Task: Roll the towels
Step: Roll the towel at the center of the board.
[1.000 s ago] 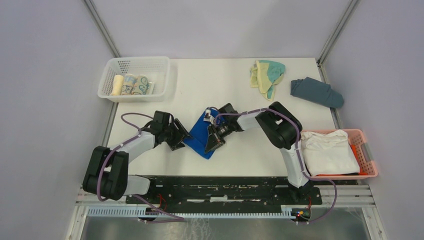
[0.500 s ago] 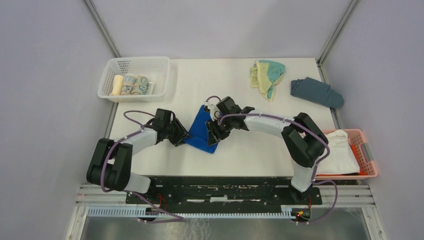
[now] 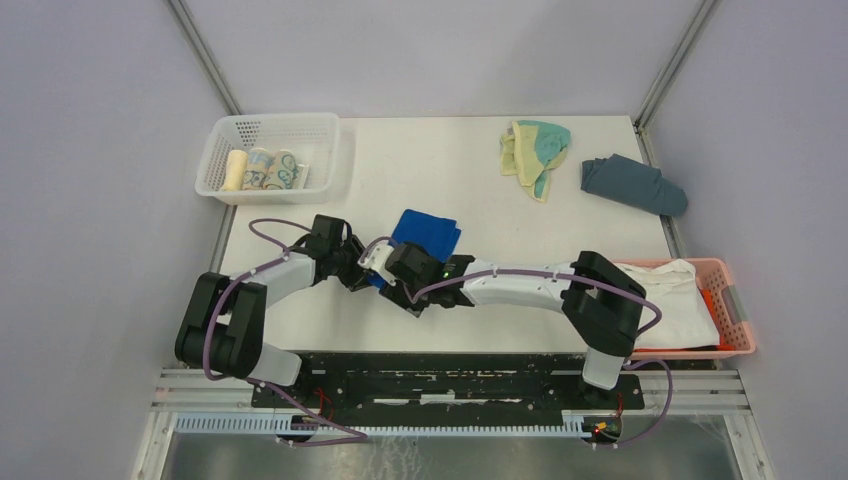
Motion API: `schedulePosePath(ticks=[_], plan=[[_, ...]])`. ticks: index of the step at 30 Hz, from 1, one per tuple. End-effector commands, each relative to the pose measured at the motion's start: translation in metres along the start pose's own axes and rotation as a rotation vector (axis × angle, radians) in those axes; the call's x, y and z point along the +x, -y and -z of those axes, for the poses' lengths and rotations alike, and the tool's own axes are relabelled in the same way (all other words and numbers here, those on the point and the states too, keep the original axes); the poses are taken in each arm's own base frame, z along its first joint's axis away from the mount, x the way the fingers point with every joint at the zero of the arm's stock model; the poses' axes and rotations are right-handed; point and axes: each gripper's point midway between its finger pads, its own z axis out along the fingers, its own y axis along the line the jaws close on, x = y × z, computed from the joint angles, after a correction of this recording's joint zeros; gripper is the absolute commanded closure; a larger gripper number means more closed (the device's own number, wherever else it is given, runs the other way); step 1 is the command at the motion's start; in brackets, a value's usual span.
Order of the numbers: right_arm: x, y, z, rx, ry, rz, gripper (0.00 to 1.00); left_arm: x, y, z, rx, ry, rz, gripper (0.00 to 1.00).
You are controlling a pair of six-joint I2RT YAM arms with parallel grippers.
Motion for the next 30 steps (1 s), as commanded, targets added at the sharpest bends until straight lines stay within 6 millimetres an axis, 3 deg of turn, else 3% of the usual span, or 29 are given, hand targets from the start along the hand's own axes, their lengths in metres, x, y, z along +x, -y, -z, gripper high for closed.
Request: schedulePosePath(ticks=[1, 11, 13, 16, 22, 26, 30], plan=[[-0.009, 0.012, -0.009, 0.125, -0.003, 0.107, 0.42, 0.008, -0.033, -0.005, -0.127, -0.024, -0.055, 0.51], [0.033, 0.015, -0.040, 0.158, -0.151, 0.197, 0.45, 0.006, -0.032, -0.005, -0.129, -0.027, -0.075, 0.49], [0.046, 0.013, -0.044, 0.140, -0.195, 0.205, 0.49, 0.002, -0.030, -0.004, -0.130, -0.019, -0.090, 0.47], [0.058, 0.005, -0.045, 0.088, -0.259, 0.215, 0.63, -0.004, -0.027, -0.001, -0.135, 0.002, -0.109, 0.43], [0.058, -0.025, -0.032, -0.158, -0.276, 0.100, 0.86, -0.018, -0.010, 0.018, -0.092, 0.083, -0.123, 0.27], [0.049, -0.042, -0.026, -0.386, -0.237, -0.066, 0.91, -0.023, -0.005, 0.038, -0.083, 0.142, -0.133, 0.21], [0.037, -0.044, -0.022, -0.598, -0.204, -0.258, 0.92, -0.020, -0.002, 0.056, -0.069, 0.168, -0.130, 0.18]])
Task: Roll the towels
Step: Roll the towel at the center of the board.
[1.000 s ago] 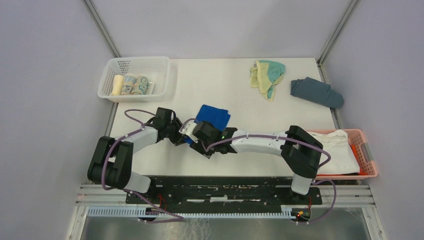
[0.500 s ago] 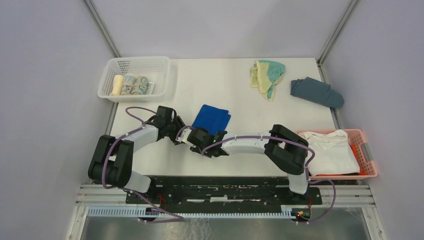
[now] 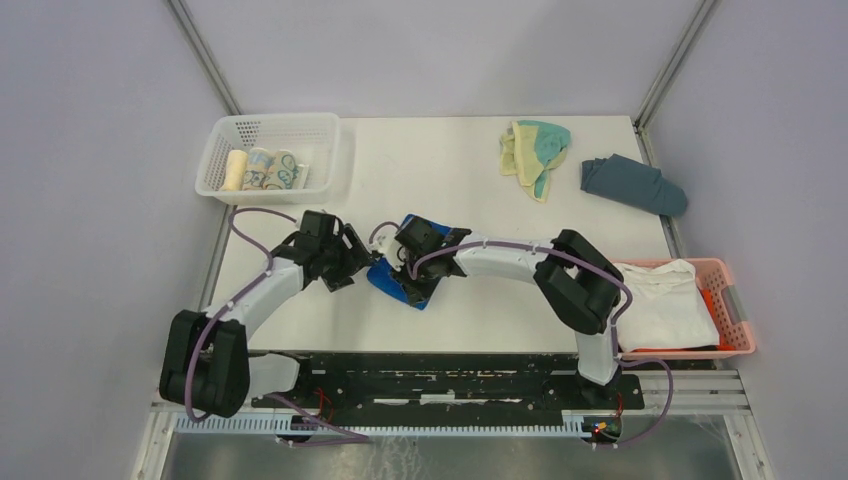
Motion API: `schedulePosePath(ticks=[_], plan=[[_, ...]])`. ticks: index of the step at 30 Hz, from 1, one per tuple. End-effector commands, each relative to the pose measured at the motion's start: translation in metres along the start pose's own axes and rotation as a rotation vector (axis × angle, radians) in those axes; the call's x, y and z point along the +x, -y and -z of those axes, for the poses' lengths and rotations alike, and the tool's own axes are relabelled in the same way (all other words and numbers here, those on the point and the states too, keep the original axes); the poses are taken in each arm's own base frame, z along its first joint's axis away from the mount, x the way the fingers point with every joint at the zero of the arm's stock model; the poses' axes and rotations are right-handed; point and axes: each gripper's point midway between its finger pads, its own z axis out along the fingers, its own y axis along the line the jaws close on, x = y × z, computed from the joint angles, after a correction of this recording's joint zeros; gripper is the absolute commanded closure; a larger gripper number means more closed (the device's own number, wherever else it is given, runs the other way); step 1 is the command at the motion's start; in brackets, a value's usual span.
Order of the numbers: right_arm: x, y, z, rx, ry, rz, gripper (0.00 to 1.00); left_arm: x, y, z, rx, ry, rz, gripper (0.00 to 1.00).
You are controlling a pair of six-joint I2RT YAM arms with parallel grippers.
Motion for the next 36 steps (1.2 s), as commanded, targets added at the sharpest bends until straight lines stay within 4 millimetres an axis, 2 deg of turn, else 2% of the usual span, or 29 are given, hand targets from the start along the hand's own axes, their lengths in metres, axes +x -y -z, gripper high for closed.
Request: schedulePosePath(ticks=[1, 5, 9, 16, 23, 28, 32, 36], plan=[[0.018, -0.041, 0.000, -0.400, -0.051, -0.246, 0.92, -0.002, -0.002, 0.022, 0.005, 0.045, -0.032, 0.18], [0.010, -0.036, -0.002, -0.548, -0.001, -0.390, 0.90, 0.008, 0.002, 0.024, 0.051, 0.016, 0.003, 0.17], [0.012, -0.027, -0.010, -0.643, 0.001, -0.517, 0.89, 0.017, 0.008, 0.018, 0.100, -0.018, 0.043, 0.17], [0.032, -0.010, -0.030, -0.691, -0.026, -0.694, 0.89, 0.011, 0.026, 0.009, 0.160, -0.031, 0.060, 0.17], [0.054, -0.001, -0.042, -0.662, -0.067, -0.770, 0.88, 0.004, 0.036, -0.004, 0.181, -0.039, 0.074, 0.18], [0.058, 0.004, -0.043, -0.607, -0.068, -0.774, 0.84, 0.008, 0.029, -0.021, 0.141, -0.054, 0.077, 0.26], [0.048, 0.007, -0.031, -0.574, -0.020, -0.732, 0.78, 0.014, 0.015, -0.033, 0.081, -0.072, 0.063, 0.31], [0.038, 0.017, -0.016, -0.469, 0.030, -0.669, 0.69, 0.023, 0.002, -0.041, 0.030, -0.110, 0.059, 0.34]])
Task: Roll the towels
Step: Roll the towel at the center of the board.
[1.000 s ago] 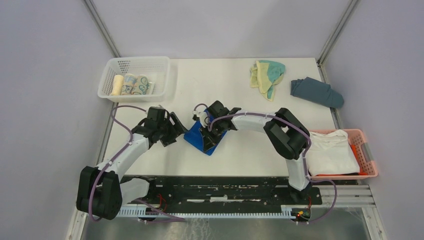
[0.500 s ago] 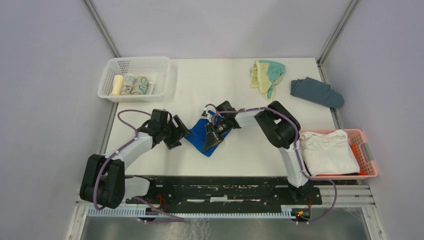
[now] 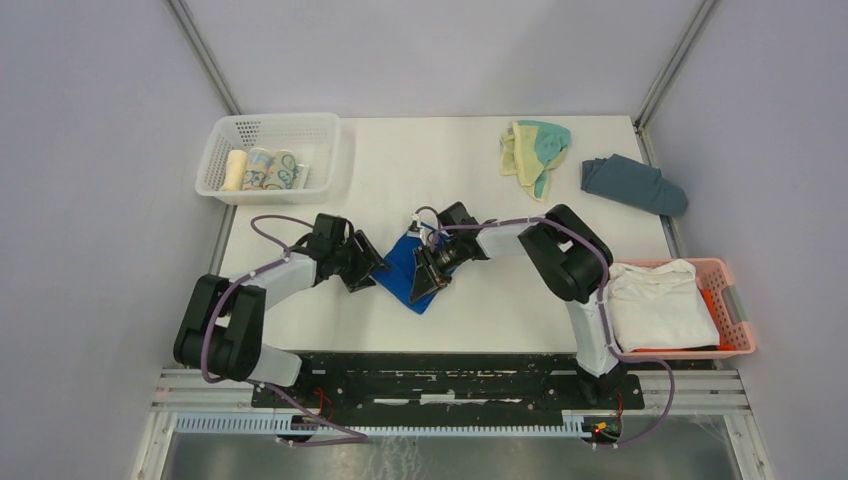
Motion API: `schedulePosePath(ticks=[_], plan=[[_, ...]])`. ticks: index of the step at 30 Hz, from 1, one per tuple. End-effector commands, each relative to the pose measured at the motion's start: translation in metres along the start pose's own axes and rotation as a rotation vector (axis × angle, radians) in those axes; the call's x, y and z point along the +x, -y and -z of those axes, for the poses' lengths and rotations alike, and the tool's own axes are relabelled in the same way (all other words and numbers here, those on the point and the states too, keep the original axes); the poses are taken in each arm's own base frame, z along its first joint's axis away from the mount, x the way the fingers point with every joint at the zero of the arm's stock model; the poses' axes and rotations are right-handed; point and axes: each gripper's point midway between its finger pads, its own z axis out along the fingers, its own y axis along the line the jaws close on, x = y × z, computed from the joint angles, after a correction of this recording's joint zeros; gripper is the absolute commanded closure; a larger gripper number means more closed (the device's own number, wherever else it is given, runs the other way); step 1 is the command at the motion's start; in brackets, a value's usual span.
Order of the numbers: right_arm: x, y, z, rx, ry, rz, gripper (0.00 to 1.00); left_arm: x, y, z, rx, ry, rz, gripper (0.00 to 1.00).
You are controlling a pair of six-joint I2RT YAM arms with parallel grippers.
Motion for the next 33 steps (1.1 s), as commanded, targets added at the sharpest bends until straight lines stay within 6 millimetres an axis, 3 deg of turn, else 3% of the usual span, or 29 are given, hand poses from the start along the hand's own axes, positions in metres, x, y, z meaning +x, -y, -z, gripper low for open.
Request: schedulePosePath(ticks=[1, 9, 15, 20, 24, 28, 33], plan=[[0.007, 0.033, 0.015, 0.274, 0.054, 0.048, 0.66, 0.001, -0.016, -0.011, -0.075, -0.005, 0.008, 0.34], [-0.015, 0.010, 0.063, 0.589, 0.185, 0.277, 0.43, 0.006, -0.032, -0.014, -0.133, -0.025, -0.009, 0.36], [-0.031, -0.017, 0.084, 0.838, 0.274, 0.515, 0.38, 0.010, -0.036, -0.016, -0.144, -0.036, -0.012, 0.36], [-0.037, -0.042, 0.079, 0.970, 0.313, 0.723, 0.36, 0.011, -0.036, -0.016, -0.149, -0.040, -0.013, 0.36], [-0.033, -0.047, 0.063, 0.997, 0.258, 0.816, 0.36, 0.010, -0.036, -0.015, -0.149, -0.040, -0.015, 0.36], [-0.025, -0.034, 0.046, 0.999, 0.180, 0.845, 0.36, 0.010, -0.036, -0.015, -0.149, -0.041, -0.015, 0.36], [-0.014, -0.001, 0.030, 1.017, 0.076, 0.823, 0.36, 0.011, -0.035, -0.017, -0.146, -0.046, -0.020, 0.36]])
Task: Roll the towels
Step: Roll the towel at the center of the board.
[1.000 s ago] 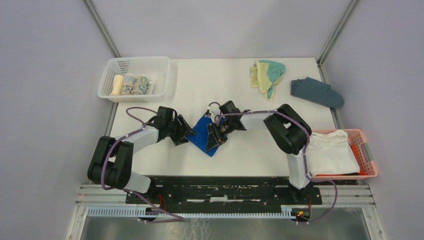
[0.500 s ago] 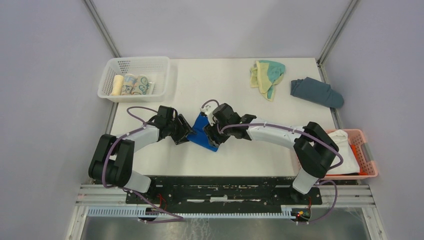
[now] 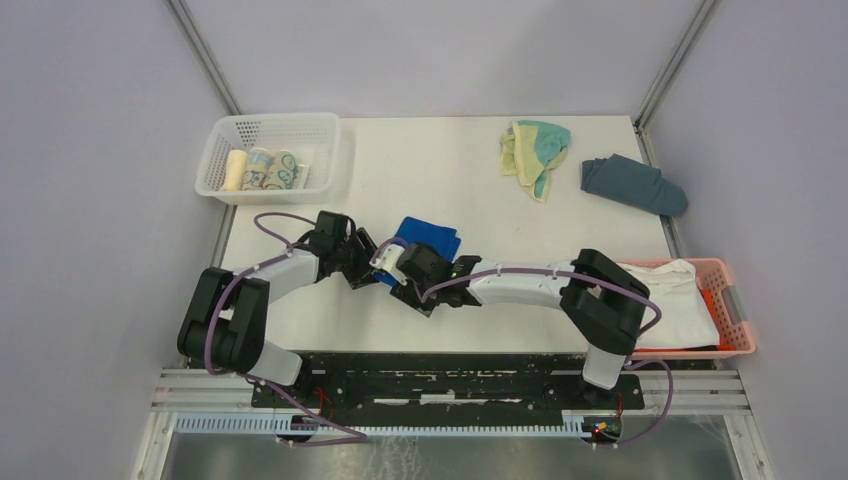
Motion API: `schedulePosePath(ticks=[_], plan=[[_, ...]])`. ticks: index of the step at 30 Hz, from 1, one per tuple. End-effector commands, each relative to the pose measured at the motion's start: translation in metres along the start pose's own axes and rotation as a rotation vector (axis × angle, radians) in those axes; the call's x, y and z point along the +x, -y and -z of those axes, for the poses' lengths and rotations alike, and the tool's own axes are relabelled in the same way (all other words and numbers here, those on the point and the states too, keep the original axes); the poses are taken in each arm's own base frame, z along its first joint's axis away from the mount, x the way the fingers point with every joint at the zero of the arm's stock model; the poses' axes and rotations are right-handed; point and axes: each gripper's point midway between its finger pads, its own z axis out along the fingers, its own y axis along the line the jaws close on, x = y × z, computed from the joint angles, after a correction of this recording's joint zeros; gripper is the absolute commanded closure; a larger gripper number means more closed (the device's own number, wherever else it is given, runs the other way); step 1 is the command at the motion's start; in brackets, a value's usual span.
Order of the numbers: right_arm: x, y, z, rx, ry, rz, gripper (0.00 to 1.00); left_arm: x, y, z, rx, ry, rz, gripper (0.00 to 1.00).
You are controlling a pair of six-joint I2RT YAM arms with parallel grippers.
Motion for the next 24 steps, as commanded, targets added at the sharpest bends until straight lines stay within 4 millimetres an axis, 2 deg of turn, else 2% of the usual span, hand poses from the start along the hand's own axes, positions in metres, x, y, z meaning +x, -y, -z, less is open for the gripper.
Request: schedulePosePath(ticks=[1, 8, 12, 17, 21, 24], plan=[[0.007, 0.003, -0.021, 0.028, -0.042, 0.050, 0.36, 0.013, -0.043, -0.008, -0.163, -0.029, -0.013, 0.36], [0.043, 0.005, -0.040, 0.038, -0.168, 0.097, 0.36, 0.008, -0.045, -0.011, -0.181, -0.020, -0.040, 0.35], [0.054, -0.001, -0.038, -0.009, -0.217, 0.097, 0.47, 0.003, -0.046, -0.012, -0.200, -0.016, -0.059, 0.34], [0.048, -0.033, -0.023, -0.219, -0.253, 0.050, 0.71, -0.003, -0.040, -0.005, -0.188, 0.012, -0.068, 0.32], [0.034, -0.060, -0.012, -0.446, -0.246, -0.078, 0.78, -0.007, -0.030, 0.010, -0.152, 0.063, -0.057, 0.25], [0.024, -0.068, -0.007, -0.583, -0.240, -0.180, 0.82, -0.009, -0.027, 0.022, -0.124, 0.107, -0.027, 0.19]])
